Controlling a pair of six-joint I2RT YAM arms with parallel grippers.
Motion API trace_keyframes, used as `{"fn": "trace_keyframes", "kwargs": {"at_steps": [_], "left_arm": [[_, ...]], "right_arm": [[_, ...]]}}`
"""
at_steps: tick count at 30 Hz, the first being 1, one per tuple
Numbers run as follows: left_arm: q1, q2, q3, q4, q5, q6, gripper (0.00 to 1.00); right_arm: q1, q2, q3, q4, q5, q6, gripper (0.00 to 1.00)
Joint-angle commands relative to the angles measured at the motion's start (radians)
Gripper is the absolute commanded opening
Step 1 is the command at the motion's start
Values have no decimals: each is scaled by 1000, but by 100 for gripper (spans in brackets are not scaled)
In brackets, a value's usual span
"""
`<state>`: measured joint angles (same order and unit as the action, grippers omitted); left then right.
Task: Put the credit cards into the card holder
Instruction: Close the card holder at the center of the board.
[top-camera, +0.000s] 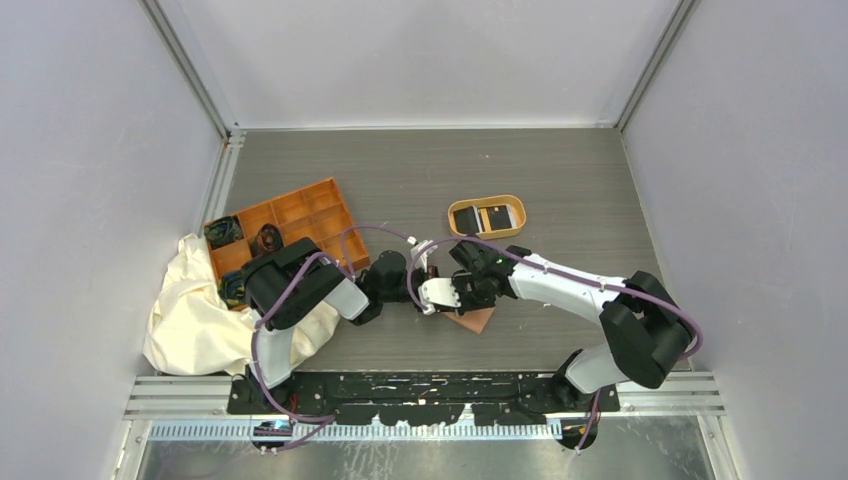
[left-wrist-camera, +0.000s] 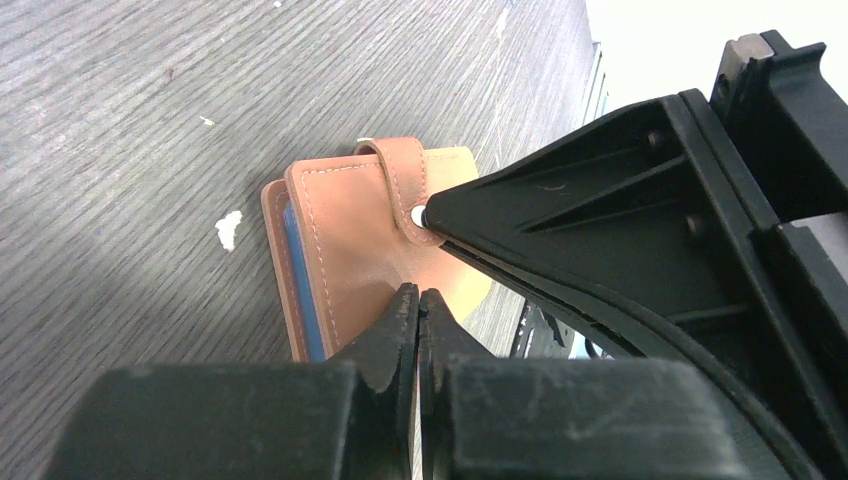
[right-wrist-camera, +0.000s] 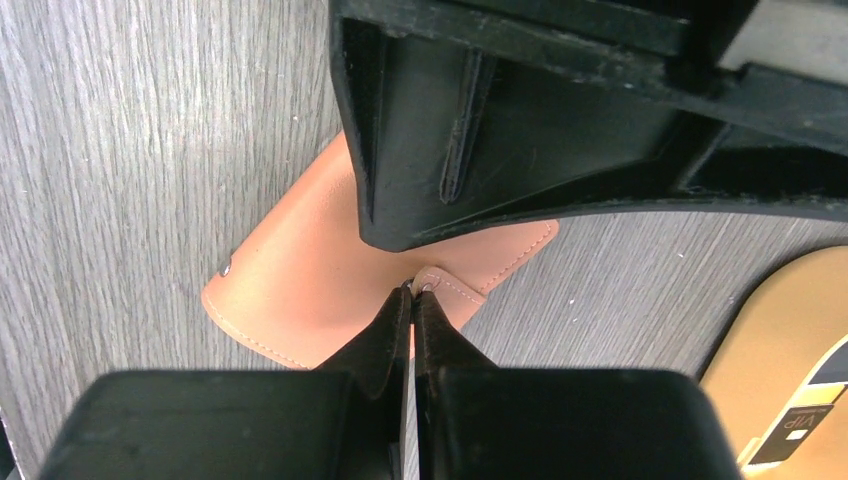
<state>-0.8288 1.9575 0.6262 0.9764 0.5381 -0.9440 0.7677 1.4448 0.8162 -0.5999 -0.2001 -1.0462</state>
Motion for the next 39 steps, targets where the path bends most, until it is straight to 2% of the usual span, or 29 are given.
{"fn": "trace_keyframes", "kwargs": {"at_steps": [1,13,26,39], "left_arm": [[9,-10,-9,43,10,-3,0],[19,-33,-21,47,12,-9,0],[20,-13,12,103,16,-72,0],[18,25,52,111,-4,-104,0]], "right_arm": [[29,16,-63,-96,-29,-29,1],[50,14,-103,-122,7,-52,2],[54,14,-102,-163,-7,-63,10],[54,13,-86,-163,-22,-31,23]]}}
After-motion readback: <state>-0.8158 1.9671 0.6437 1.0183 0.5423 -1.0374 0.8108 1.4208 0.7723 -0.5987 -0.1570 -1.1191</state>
